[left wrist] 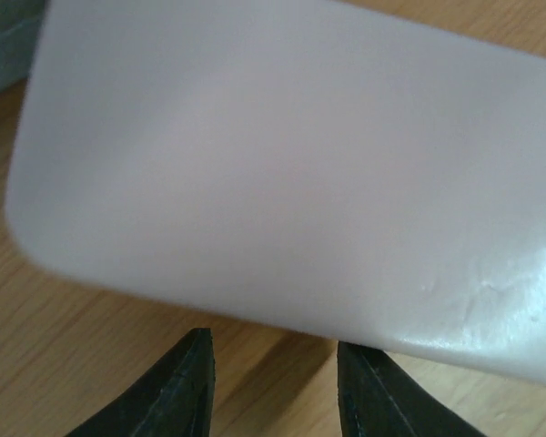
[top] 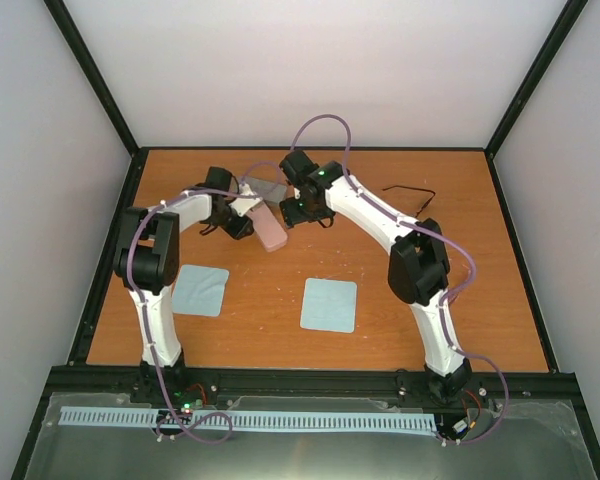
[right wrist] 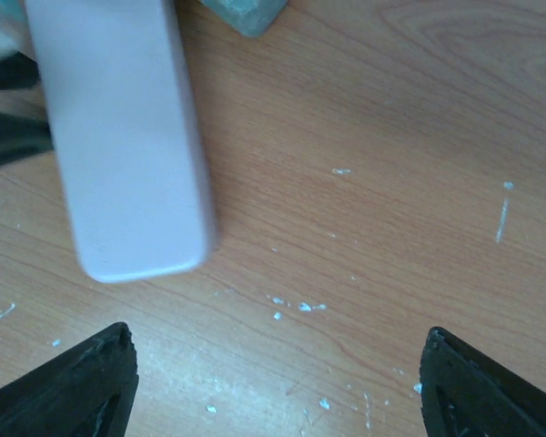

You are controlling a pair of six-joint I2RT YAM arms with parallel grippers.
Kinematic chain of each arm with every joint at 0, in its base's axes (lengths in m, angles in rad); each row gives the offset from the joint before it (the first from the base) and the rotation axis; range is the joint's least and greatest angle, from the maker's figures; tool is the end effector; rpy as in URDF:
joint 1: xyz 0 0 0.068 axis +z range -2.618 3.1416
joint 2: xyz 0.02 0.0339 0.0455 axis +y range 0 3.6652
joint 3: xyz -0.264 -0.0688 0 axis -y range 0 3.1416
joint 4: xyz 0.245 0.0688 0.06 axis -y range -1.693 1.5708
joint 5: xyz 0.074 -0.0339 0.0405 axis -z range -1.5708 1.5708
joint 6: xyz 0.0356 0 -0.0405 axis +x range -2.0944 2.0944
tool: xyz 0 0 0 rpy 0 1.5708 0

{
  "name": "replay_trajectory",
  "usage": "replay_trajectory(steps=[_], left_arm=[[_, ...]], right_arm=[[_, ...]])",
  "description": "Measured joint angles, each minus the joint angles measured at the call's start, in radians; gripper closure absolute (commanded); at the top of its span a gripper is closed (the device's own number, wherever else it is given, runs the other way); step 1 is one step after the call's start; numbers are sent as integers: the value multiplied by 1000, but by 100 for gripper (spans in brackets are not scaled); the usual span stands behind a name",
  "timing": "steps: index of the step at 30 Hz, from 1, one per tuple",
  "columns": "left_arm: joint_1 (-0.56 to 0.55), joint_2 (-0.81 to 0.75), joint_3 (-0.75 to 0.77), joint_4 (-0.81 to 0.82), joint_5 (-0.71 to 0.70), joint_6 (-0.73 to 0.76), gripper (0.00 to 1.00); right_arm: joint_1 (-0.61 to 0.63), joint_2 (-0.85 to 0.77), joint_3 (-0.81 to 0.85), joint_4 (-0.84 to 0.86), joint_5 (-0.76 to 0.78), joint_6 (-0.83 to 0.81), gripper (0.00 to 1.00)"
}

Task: Organize the sunglasses
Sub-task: Adjust the sunglasses case at the center of the board.

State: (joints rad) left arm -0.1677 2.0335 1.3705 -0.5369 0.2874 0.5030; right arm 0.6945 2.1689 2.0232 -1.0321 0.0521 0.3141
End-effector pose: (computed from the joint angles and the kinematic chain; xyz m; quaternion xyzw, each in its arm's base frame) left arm 0.3997 -0.0779 0.1454 0.3451 0.9098 -0.1083 0.2034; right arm 0.3560 0.2941 0.2543 -0.1804 0.9637 0.0719 0.1832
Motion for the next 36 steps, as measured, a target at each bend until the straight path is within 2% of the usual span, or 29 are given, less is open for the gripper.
replay_trajectory(steps=[7,11,12,15,20,24,36], left_arm=[[-76,16,5,25,1,-21,58],[-70,3,-11,45,-17,-27,33],[-61,-13,-27,52,-18,-31,29],[-23,-97,-91,43,9,-29,28],[136,-232,-122,24,65,-6,29],[235,-264,-135,19,71,18,30],[243,-262,-177,-10,100,50,30]], right_arm=[[-5,58,55,15,-13,-82,11],[-11,82,60,37,-14,-172,8],[-11,87,60,42,-16,-199,7],[-7,109,61,62,-31,-287,6],[-7,143,79,76,-127,-378,4],[-7,179,121,85,-183,-404,2],[-6,272,191,84,-197,-407,2]])
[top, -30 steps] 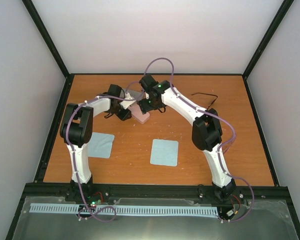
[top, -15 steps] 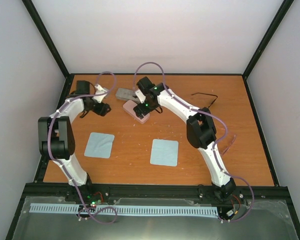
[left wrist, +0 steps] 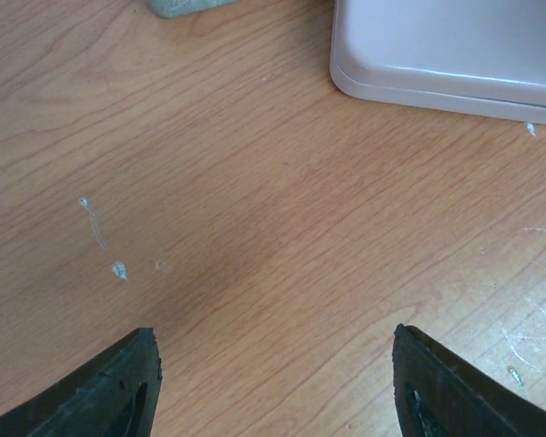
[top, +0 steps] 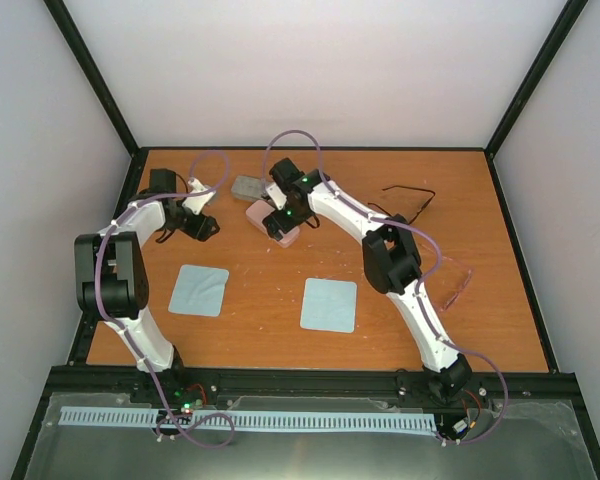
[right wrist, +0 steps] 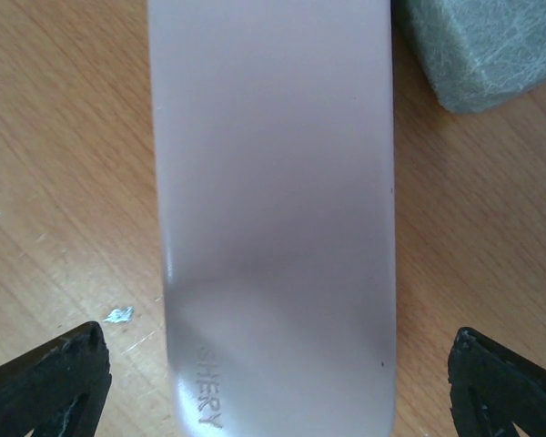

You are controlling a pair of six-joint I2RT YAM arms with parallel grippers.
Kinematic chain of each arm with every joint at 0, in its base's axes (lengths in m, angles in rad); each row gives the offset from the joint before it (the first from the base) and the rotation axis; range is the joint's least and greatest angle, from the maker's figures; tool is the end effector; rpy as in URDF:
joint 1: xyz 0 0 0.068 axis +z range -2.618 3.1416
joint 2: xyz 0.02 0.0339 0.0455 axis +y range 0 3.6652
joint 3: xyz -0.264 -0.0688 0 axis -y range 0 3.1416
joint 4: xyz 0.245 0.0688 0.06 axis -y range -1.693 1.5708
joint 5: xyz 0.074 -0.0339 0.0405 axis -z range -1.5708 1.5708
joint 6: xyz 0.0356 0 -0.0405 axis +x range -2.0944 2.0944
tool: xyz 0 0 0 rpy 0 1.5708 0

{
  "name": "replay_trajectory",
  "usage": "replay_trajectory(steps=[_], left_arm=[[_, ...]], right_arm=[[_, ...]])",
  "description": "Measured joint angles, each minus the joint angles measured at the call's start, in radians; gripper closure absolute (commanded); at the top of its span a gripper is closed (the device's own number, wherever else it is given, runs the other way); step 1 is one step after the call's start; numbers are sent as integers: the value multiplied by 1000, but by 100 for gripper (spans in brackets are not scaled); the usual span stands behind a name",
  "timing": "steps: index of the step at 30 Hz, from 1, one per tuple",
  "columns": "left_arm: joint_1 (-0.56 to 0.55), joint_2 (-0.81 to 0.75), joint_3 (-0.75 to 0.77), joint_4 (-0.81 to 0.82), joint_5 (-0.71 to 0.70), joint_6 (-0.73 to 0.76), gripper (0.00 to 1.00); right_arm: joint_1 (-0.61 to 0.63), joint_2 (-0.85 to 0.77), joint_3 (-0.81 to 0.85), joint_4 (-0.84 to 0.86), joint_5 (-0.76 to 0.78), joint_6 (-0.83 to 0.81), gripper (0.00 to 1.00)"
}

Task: Organize the sunglasses
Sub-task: Adjust the sunglasses case at the center of the board, then pick up the sunglasses case from the center of the board.

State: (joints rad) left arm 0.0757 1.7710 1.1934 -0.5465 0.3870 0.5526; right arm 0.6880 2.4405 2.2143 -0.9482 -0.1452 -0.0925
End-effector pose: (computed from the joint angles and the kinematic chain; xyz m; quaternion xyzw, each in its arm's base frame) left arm 0.3567 0.0136 0.1922 0.2674 0.9198 -0.1112 0.2647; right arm 0.3954 0.3317 0.1866 -0.3852 0.8989 0.1256 0.1669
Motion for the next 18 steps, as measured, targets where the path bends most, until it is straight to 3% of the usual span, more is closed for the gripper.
replay_trajectory(steps=[7,13,18], left_arm=[[0,8,0,0,3,7,30],[0,12,0,0,8,7,30],[0,16,0,0,14,7,31]], right_arm=[[0,50,16,2,22,4,4],[0,66,16,0,29,10,34],[0,66,18,2,27,11,44]])
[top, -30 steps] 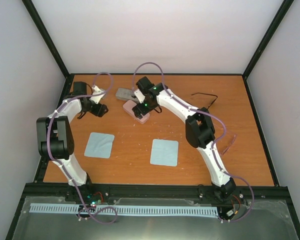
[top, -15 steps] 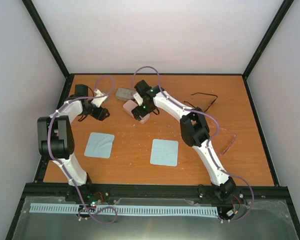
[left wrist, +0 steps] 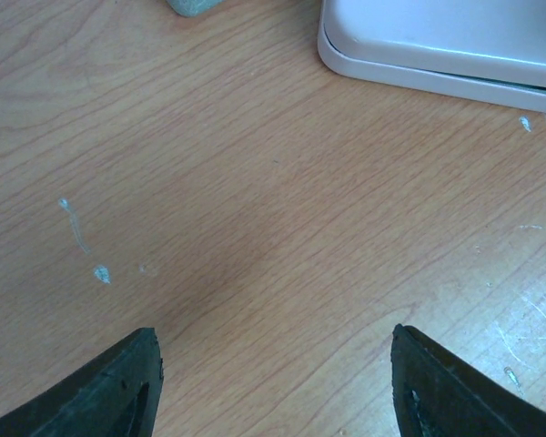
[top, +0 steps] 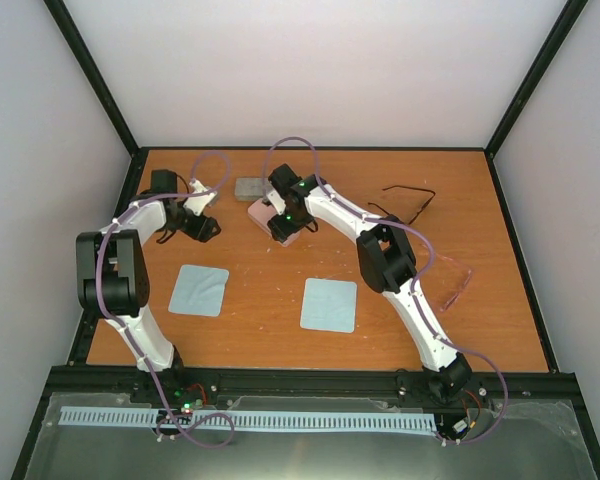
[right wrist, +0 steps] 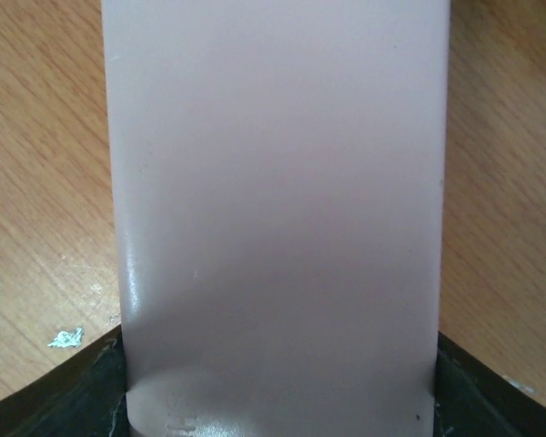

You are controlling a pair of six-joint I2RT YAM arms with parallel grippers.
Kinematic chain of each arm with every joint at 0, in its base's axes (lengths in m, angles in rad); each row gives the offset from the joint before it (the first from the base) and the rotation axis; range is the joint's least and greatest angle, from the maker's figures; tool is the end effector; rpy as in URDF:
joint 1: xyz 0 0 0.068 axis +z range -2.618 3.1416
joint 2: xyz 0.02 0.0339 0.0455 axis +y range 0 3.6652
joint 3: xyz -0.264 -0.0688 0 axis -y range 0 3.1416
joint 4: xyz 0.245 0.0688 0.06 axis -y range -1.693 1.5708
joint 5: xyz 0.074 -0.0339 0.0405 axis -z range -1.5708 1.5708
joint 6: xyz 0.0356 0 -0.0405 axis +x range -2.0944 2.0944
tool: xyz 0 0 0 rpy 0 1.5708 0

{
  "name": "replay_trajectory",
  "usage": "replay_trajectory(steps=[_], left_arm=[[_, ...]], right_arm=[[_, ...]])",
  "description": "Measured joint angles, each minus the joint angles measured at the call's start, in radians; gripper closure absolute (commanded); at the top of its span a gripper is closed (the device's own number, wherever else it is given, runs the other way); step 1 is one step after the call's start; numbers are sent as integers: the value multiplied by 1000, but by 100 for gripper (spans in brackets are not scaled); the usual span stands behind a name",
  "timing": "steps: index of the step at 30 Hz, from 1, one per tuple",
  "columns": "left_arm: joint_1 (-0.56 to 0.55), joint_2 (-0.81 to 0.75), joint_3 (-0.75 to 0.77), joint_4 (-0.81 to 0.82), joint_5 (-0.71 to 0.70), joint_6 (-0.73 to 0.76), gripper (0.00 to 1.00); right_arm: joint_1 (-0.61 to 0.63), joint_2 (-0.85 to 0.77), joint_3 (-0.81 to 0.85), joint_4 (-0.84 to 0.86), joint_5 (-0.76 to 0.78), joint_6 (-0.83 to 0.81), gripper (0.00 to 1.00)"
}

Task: Organize the sunglasses
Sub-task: Pick up the sunglasses case from the center of the board, then open the sunglasses case.

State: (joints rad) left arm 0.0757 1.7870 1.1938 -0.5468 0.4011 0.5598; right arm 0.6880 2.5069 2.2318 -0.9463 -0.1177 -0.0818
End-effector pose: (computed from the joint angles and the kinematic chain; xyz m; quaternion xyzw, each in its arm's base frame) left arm 0.3579 0.0132 0.1871 0.2708 0.9192 -0.1194 0.2598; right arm 0.4007 0.3348 0.1585 -0.3786 0.9073 0.1071 0.1483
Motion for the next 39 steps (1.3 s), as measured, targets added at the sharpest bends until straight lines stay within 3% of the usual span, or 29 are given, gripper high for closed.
replay_trajectory(steps=[14,25,31,39], left_arm=[[-13,24,91,-80,147,-28,19],[-153,24,78,-89,311,-130,18],[-145,24,53,-73,345,-168,18],[-141,26,50,-37,369,-217,19]], right_arm=[[-1,-43,-35,-39,-72,35,57],[-14,-364,-279,-37,-278,117,68],[-40,-420,-394,1,-382,151,72],[-60,-441,-491,72,-521,211,87]])
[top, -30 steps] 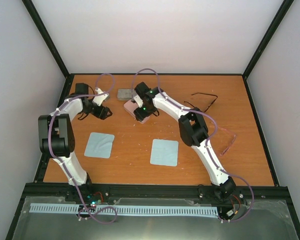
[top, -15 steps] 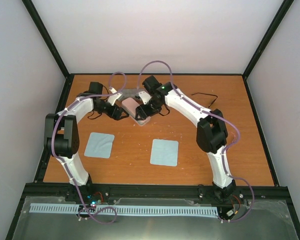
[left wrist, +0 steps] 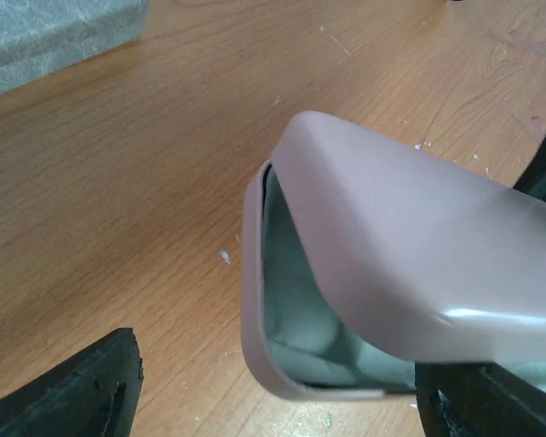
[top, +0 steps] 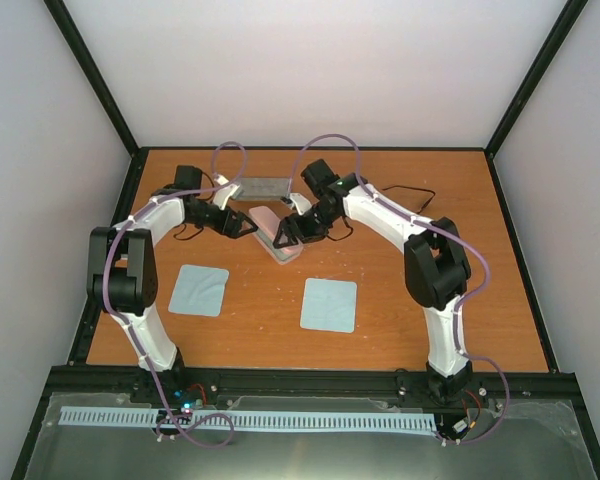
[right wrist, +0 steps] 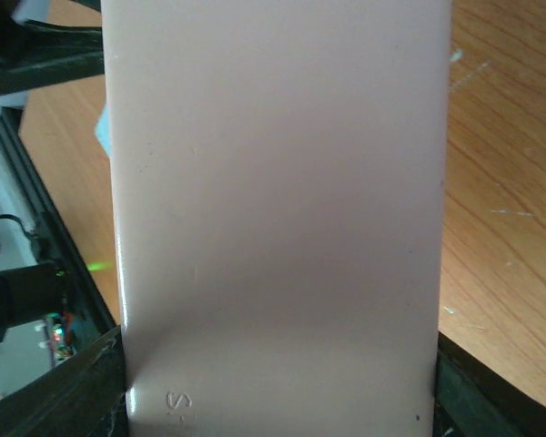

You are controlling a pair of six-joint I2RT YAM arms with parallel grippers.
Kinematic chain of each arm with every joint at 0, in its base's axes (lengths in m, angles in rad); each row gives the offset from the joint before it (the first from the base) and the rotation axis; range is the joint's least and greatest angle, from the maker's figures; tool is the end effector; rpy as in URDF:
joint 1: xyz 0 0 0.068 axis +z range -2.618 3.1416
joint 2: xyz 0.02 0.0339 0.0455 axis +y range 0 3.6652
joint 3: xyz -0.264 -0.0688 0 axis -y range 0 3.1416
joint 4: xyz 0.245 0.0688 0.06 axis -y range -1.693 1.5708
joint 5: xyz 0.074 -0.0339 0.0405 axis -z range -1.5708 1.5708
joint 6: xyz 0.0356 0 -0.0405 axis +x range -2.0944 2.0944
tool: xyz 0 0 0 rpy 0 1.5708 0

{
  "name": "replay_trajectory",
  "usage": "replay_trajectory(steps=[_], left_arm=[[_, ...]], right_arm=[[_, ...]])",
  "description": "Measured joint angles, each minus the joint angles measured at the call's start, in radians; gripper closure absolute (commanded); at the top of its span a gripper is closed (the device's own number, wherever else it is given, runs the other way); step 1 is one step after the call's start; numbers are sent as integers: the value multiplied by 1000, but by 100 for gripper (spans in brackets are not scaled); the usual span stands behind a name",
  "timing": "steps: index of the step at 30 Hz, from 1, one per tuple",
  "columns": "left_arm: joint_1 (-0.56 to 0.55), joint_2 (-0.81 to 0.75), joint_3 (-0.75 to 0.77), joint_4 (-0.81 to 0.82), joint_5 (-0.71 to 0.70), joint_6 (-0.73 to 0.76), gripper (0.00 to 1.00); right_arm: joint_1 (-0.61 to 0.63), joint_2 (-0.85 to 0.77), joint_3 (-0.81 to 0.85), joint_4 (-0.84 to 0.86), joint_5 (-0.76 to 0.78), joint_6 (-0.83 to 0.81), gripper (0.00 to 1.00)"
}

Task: Organize the sunglasses
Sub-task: Open the sunglasses case.

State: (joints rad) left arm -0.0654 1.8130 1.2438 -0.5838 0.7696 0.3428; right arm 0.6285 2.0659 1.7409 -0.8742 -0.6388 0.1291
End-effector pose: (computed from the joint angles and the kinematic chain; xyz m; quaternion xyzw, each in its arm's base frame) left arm 0.3600 -0.0484 0.1973 0.2600 0.8721 -0.3371 0.2411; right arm 0.3386 0.2723 0.2288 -0.2868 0.8898 0.3516 0.0488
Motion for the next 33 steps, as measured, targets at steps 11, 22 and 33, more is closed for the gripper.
replay_trajectory(steps=[11,22,33], left_arm=[[-4,66,0,42,21,-8,20],[-16,65,-40,106,-30,8,20],[-15,69,-69,163,-97,14,7]], right_arm=[[-16,-67,-112,122,-131,100,97],[-105,-83,-219,267,-312,194,97],[-142,-85,-244,370,-406,247,97]])
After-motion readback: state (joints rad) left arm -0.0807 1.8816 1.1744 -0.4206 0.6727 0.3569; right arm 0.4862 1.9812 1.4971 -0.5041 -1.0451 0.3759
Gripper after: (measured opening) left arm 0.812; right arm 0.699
